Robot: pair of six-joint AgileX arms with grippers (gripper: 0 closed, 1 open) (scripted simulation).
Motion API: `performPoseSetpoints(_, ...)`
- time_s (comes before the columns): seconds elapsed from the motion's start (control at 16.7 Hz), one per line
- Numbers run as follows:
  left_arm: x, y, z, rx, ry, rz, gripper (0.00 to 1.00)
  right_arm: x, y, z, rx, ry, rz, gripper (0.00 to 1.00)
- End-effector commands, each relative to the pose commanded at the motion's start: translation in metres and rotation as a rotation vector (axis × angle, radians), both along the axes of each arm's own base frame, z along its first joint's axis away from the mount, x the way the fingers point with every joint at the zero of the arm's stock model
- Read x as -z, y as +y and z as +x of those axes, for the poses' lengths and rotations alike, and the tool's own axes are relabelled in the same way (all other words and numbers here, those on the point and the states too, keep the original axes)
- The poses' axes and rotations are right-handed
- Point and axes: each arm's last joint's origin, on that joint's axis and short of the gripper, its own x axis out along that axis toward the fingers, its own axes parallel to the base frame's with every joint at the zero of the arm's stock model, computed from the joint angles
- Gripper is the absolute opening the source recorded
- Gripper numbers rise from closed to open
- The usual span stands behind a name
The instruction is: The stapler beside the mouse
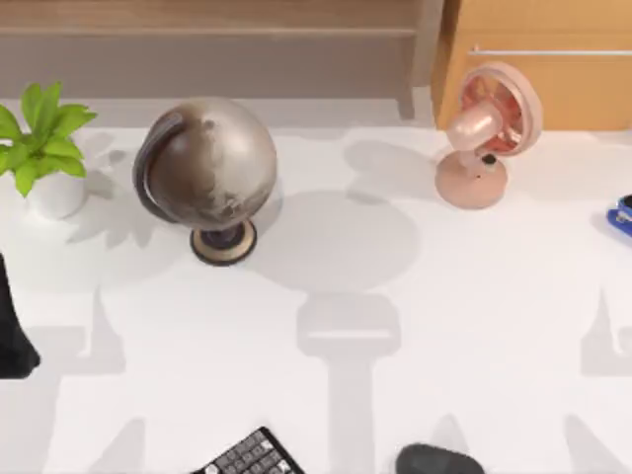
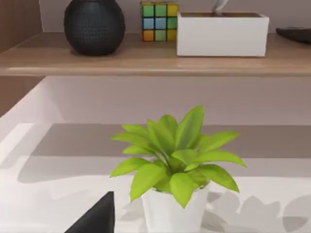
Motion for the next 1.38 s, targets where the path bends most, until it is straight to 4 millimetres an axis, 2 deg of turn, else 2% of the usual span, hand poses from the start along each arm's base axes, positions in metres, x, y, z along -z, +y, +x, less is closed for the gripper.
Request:
performPoseSetpoints(0.18, 0.0, 0.0, 0.0, 0.0, 0.0, 0.0, 1.0, -0.002, 0.0, 0.0, 0.0, 0.007, -0.005, 1.0)
performPoseSetpoints(0.3, 0.0, 0.0, 0.0, 0.0, 0.0, 0.0, 1.0, -0.01, 0.0, 0.001, -0.001, 0.043, -0.028, 1.0)
performPoseSetpoints(0.54, 0.0, 0.0, 0.0, 0.0, 0.0, 0.0, 1.0, -0.044, 0.0, 0.011, -0.006, 0.201, -0.119, 1.0)
performPoseSetpoints(0.72, 0.0, 0.0, 0.0, 0.0, 0.0, 0.0, 1.0, -0.075, -0.001, 0.033, -0.026, 0.38, -0.214, 1.0)
performPoseSetpoints(0.9, 0.0, 0.0, 0.0, 0.0, 0.0, 0.0, 1.0, -0.1, -0.003, 0.073, -0.074, 0.59, -0.314, 1.0)
performPoseSetpoints(1.08, 0.0, 0.0, 0.0, 0.0, 0.0, 0.0, 1.0, -0.11, -0.005, 0.127, -0.152, 0.809, -0.404, 1.0)
performPoseSetpoints(1.2, 0.0, 0.0, 0.0, 0.0, 0.0, 0.0, 1.0, -0.106, -0.007, 0.167, -0.218, 0.952, -0.455, 1.0)
performPoseSetpoints(1.38, 0.0, 0.0, 0.0, 0.0, 0.0, 0.0, 1.0, -0.085, -0.01, 0.225, -0.328, 1.145, -0.518, 1.0)
